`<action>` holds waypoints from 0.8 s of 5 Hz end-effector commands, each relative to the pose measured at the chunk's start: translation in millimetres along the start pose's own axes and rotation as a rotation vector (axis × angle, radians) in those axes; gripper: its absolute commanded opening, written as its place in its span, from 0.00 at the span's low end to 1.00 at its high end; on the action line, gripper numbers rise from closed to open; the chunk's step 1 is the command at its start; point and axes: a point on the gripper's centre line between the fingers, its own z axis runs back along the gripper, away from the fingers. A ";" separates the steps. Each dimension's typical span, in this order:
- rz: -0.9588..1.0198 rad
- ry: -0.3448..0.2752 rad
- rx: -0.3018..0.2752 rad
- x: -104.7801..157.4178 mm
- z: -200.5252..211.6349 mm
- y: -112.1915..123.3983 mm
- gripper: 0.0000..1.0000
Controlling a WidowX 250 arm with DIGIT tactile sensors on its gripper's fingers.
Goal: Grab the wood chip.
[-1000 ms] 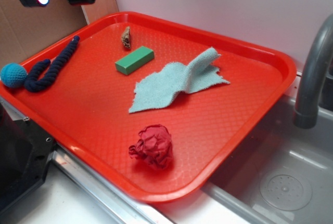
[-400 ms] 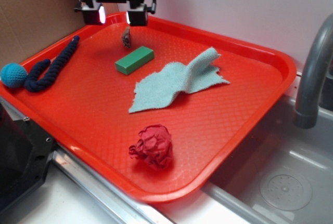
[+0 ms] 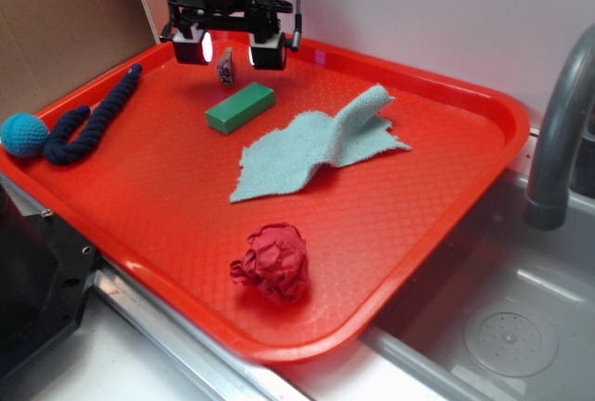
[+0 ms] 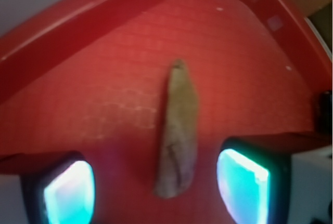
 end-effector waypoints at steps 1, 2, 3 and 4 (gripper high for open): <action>-0.002 0.050 -0.014 18.1 -5.7 12.9 1.00; 0.017 0.076 -0.022 20.4 -13.2 25.0 1.00; 0.007 0.084 -0.050 18.0 -12.6 30.7 0.00; -0.006 0.068 -0.054 14.0 -4.3 35.2 0.00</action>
